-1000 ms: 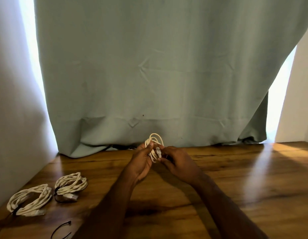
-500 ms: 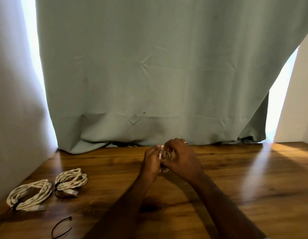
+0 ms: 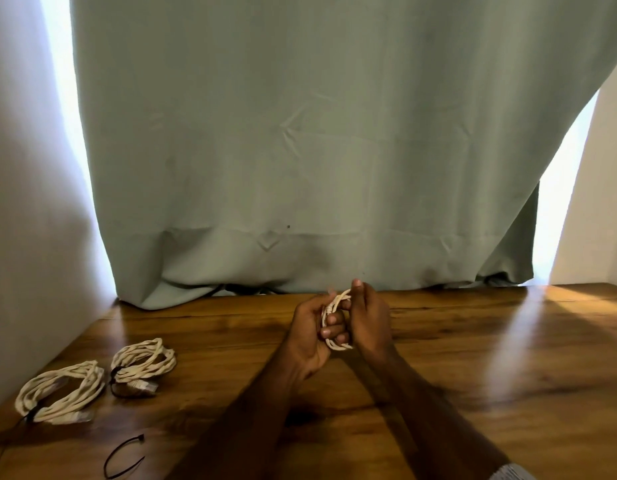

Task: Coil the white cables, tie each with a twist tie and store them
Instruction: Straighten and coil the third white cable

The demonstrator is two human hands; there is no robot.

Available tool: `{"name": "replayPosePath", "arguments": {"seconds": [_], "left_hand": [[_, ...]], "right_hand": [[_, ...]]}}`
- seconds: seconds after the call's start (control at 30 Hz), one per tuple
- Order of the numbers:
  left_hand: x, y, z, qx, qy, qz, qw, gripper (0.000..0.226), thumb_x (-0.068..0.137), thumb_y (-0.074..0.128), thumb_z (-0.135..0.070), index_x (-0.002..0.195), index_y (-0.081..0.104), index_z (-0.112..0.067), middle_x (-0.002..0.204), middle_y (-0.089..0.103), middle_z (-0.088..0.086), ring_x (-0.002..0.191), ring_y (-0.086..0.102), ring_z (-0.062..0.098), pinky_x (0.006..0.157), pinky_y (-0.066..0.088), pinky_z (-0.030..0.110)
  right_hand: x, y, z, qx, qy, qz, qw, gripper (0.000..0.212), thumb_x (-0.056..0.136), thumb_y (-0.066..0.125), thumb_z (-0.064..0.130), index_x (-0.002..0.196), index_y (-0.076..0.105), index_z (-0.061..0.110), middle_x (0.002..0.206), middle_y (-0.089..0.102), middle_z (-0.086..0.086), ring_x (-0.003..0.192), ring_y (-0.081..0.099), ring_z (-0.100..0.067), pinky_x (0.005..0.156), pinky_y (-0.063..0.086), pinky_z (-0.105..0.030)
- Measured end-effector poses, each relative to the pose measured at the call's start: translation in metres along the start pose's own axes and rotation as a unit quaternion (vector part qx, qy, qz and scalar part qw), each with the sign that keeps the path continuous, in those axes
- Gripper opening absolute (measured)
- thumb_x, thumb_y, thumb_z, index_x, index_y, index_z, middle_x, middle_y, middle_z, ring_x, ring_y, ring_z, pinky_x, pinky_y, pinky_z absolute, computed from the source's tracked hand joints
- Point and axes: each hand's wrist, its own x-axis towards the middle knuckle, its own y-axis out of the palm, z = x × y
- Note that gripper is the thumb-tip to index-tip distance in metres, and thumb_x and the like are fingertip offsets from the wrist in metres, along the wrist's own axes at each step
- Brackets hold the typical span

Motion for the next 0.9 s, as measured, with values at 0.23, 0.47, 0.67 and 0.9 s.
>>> {"name": "replayPosePath", "arguments": {"seconds": [0.23, 0.47, 0.67, 0.9], "left_hand": [[-0.002, -0.01, -0.002, 0.043, 0.042, 0.005, 0.998, 0.031, 0.098, 0.049, -0.022, 0.089, 0.064, 0.004, 0.054, 0.041, 0.001, 0.04, 0.044, 0.009, 0.051, 0.047, 0.027], [0.001, -0.007, 0.002, 0.091, 0.049, -0.045, 0.994, 0.037, 0.096, 0.054, -0.036, 0.076, 0.068, -0.008, 0.05, 0.048, 0.001, 0.037, 0.051, 0.013, 0.048, 0.048, 0.023], [0.002, -0.007, 0.006, 0.043, 0.043, -0.033, 0.998, 0.036, 0.099, 0.051, -0.038, 0.081, 0.062, -0.009, 0.046, 0.043, -0.002, 0.034, 0.044, 0.011, 0.047, 0.043, 0.023], [0.004, -0.015, -0.006, -0.021, 0.068, -0.149, 0.986, 0.044, 0.097, 0.053, -0.043, 0.065, 0.056, -0.013, 0.041, 0.042, -0.005, 0.03, 0.038, 0.006, 0.037, 0.036, 0.017]], "right_hand": [[0.017, -0.028, 0.002, 0.336, 0.235, 0.197, 0.891, 0.024, 0.097, 0.047, 0.012, 0.113, 0.061, 0.003, 0.075, 0.057, -0.017, 0.055, 0.052, -0.024, 0.049, 0.052, -0.032], [0.013, -0.005, -0.002, 0.139, 0.146, 0.099, 0.974, 0.05, 0.095, 0.032, 0.041, 0.081, 0.064, 0.005, 0.074, 0.066, -0.026, 0.05, 0.058, -0.031, 0.049, 0.044, -0.031], [0.011, 0.004, -0.006, 0.076, 0.029, 0.009, 0.997, 0.036, 0.107, 0.04, 0.041, 0.086, 0.058, 0.019, 0.075, 0.065, -0.017, 0.052, 0.061, -0.029, 0.043, 0.044, -0.025], [-0.008, -0.01, -0.003, -0.16, -0.292, 0.1, 0.938, 0.028, 0.102, 0.044, 0.048, 0.123, 0.054, 0.032, 0.129, 0.048, 0.006, 0.112, 0.054, -0.012, 0.086, 0.052, -0.034]]}}
